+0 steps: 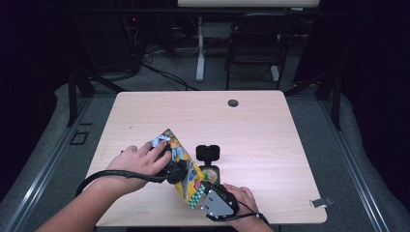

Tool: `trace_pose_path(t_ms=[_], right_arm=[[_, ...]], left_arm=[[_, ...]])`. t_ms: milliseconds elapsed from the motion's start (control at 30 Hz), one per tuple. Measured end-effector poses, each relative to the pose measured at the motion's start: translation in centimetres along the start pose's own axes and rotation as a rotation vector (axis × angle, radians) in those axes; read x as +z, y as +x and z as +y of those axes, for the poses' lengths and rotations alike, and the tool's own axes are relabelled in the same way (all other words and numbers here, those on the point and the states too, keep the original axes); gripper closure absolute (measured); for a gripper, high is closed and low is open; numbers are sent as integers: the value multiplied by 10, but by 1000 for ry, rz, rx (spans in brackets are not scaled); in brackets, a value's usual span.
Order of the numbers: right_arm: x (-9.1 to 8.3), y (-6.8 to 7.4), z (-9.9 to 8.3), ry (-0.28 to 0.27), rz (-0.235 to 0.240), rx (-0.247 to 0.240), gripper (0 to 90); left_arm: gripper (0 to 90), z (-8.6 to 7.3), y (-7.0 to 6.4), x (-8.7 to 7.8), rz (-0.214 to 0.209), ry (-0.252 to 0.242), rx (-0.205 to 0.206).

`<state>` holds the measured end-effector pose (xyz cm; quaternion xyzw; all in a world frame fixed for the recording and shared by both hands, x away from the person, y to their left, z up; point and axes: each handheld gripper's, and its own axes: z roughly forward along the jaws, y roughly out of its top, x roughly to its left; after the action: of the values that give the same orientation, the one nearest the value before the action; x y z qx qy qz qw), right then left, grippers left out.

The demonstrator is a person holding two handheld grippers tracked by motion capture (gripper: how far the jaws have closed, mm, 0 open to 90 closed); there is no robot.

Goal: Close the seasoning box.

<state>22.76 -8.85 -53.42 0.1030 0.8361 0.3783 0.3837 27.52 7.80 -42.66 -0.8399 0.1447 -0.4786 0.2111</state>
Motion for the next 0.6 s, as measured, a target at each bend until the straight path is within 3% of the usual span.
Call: trace_pose_path(t_ms=[600], right_arm=[[0,0,0,-8,7,13,845]], left_arm=[[682,0,2,-1,10,2,13]])
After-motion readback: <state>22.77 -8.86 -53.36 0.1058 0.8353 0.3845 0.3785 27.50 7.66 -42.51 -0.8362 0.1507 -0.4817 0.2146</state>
